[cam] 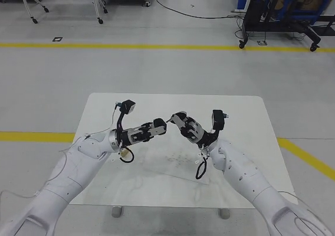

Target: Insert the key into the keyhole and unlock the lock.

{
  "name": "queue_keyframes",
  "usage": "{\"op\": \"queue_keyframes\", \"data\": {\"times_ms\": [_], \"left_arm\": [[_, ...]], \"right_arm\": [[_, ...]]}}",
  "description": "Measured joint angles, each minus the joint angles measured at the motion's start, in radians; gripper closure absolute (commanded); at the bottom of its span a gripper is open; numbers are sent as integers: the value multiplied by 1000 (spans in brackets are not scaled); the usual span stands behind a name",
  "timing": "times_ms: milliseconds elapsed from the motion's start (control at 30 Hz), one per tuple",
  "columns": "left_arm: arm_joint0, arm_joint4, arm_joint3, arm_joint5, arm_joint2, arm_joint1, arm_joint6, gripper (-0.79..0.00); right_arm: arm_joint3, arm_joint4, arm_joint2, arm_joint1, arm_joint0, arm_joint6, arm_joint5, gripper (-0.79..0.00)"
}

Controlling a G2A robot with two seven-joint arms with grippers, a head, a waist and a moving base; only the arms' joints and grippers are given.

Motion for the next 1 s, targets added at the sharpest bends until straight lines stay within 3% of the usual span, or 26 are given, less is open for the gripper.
{"op": "queue_keyframes", "data": {"times_ms": [100, 267, 333, 567, 667, 1000], "left_arm": [[-5, -3, 4, 0, 8, -2, 0, -289], [-7, -10, 10, 0, 10, -4, 0, -74], [-5, -15, 13, 0, 8, -5, 0, -40], [-1, -20, 19, 0, 0, -9, 0, -80], [1, -23, 21, 0, -4, -10, 0, -154], [16, -39, 26, 0, -37, -9, 0, -179]], "right_arm": [[8, 1, -10, -2, 5, 0, 0, 0], [18, 4, -21, -5, 14, 0, 0, 0], [21, 5, -24, -5, 16, 0, 0, 0], [38, -6, -51, -4, 27, 1, 0, 0], [46, -10, -60, -5, 35, 0, 0, 0], [13, -16, -32, 4, 16, 0, 0, 0]]}}
